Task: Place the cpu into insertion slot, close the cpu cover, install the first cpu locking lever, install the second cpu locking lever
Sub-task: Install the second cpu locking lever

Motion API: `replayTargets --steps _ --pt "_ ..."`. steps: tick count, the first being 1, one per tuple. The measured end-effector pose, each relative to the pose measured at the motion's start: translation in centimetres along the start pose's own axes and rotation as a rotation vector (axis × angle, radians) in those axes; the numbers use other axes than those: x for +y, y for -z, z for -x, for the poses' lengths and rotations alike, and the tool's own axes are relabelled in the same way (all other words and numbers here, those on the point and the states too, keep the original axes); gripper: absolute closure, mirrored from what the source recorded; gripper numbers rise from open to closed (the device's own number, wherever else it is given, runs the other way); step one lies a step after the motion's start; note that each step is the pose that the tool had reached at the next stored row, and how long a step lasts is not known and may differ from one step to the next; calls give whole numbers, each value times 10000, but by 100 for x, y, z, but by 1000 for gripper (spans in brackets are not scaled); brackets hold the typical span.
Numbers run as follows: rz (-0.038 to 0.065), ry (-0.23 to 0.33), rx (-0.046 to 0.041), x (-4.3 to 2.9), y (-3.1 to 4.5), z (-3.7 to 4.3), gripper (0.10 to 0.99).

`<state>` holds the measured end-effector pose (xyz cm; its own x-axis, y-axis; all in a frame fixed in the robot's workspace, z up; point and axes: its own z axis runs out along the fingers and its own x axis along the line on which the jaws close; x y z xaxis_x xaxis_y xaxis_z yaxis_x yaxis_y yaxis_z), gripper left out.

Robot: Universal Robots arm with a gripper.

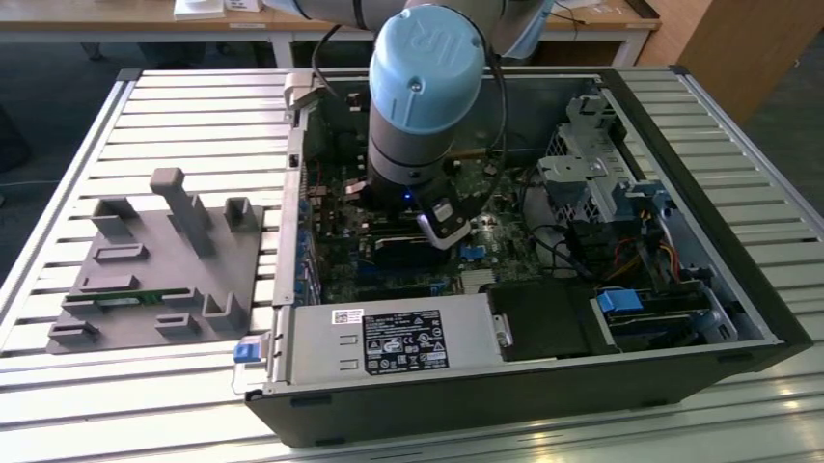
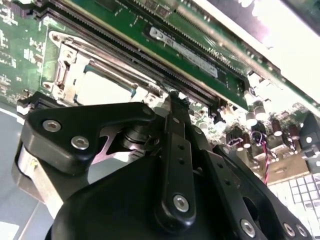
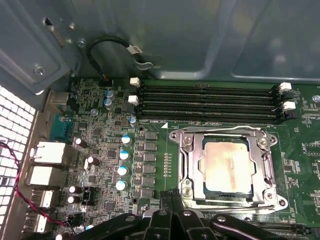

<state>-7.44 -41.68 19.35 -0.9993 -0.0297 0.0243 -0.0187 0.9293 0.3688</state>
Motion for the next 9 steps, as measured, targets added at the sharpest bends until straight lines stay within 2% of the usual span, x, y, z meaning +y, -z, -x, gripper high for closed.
replayTargets --steps 9 --pt "1 -1 2 74 185 -5 980"
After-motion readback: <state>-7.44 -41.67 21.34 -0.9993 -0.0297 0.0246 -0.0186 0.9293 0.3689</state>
